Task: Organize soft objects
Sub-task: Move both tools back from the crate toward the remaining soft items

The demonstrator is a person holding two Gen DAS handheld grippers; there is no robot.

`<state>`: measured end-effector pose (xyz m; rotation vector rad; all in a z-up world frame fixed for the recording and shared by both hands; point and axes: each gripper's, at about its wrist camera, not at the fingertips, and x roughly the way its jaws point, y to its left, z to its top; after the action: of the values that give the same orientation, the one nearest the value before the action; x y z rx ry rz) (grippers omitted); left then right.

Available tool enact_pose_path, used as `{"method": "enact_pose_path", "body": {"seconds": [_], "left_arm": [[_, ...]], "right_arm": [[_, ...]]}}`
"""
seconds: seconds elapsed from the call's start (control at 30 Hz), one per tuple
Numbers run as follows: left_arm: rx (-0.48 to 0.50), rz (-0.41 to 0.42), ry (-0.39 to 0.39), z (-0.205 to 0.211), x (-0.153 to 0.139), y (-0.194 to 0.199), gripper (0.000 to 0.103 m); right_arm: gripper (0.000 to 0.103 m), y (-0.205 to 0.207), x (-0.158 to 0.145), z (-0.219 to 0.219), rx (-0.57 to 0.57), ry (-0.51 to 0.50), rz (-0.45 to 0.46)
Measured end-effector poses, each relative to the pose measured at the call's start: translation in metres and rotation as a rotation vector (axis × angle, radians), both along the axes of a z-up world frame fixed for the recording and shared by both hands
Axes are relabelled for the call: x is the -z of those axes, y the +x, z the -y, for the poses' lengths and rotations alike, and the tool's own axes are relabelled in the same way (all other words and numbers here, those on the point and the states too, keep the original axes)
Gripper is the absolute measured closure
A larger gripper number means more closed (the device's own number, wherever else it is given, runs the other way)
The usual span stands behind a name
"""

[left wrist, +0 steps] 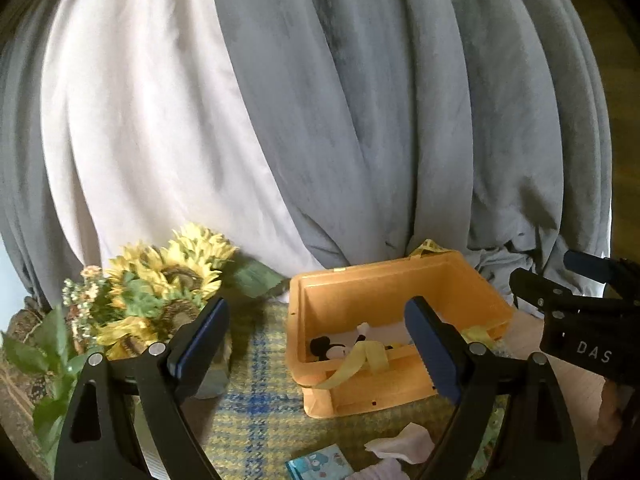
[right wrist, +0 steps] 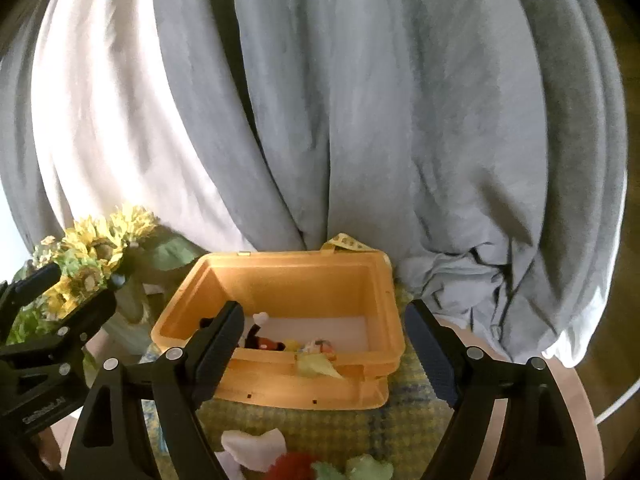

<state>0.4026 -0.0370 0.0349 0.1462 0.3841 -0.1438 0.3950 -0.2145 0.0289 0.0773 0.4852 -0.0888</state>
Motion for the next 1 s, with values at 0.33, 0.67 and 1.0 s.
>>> {"method": "enact_pose_path", "body": {"seconds": [0.33, 0.67, 1.0], "left_arm": [[0.018, 0.03, -0.033, -0.006, 0.009, -0.04, 0.012], [0.025, -0.031, -0.068, -0.012, 0.035, -0.061, 0.012], [0.033, -0.126, -0.037, -0.012, 0.069, -0.067, 0.012]], "right_arm": [[0.02, -0.051, 0.0, -0.009, 0.006, -0.048, 0.092], [0.02, -0.076, 0.021, -0.013, 0.004, -0.006, 0.08], [0.02, -0.083, 0.053, -0.021, -0.024, -0.033, 0.022]]}}
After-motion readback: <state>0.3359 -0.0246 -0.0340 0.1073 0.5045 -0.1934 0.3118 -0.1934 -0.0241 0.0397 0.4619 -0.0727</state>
